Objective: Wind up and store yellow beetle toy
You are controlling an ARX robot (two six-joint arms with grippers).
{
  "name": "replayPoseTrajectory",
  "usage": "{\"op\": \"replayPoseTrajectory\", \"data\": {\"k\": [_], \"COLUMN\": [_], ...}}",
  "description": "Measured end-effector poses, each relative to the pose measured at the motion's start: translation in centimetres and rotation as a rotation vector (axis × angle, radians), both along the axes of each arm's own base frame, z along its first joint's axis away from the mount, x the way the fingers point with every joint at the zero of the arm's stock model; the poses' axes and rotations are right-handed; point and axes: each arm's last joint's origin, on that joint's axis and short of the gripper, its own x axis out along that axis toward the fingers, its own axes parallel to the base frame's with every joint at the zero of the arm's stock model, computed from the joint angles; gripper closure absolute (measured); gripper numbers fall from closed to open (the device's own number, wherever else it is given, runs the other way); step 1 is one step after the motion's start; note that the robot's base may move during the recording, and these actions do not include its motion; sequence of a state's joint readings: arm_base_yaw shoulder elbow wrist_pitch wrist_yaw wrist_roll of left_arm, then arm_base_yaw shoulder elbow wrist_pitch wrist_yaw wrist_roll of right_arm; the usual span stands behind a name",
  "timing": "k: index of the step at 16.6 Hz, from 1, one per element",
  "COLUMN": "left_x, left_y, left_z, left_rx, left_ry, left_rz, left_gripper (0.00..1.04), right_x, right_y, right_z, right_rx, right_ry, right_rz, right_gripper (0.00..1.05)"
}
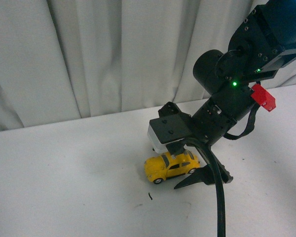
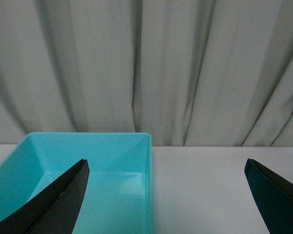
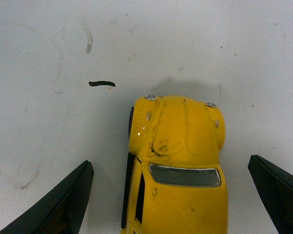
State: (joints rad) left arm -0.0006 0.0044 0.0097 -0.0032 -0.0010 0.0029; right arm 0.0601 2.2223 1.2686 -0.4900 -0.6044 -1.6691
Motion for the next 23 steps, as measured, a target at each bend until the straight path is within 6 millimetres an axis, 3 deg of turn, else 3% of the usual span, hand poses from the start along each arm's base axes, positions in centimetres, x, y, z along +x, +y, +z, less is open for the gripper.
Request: {"op": "replayPoseTrajectory", "data": {"k": [2,4,6,7,23], "left_x": [0.0,0.0,0.0,0.0,0.0], "left_y": [0.0,0.0,0.0,0.0,0.0], "left_z": [0.0,0.0,0.0,0.0,0.0], "left_rx": [0.0,0.0,0.0,0.0,0.0], "left_ry": [0.0,0.0,0.0,0.0,0.0], "left_rz": [0.0,0.0,0.0,0.0,0.0], "left_gripper": [0.07,0.07,0.07,0.07,0.07], "right_x": [-0.1,-0.1,0.0,0.0,-0.5], "right_y": [-0.1,-0.1,-0.1,-0.1,-1.7], "right_z": [0.0,-0.1,-0.1,-0.1,-1.2], "right_rx": [-0.008,-0.026,-0.028,-0.027,0.074], "right_ry": [0.008,0.009,0.001,0.0,0.01], "right_rz": [-0.004,-0.006,-0.005,-0.006,-0.068], "right_gripper": [0.1,0.38,0.56,0.6,0.62]}}
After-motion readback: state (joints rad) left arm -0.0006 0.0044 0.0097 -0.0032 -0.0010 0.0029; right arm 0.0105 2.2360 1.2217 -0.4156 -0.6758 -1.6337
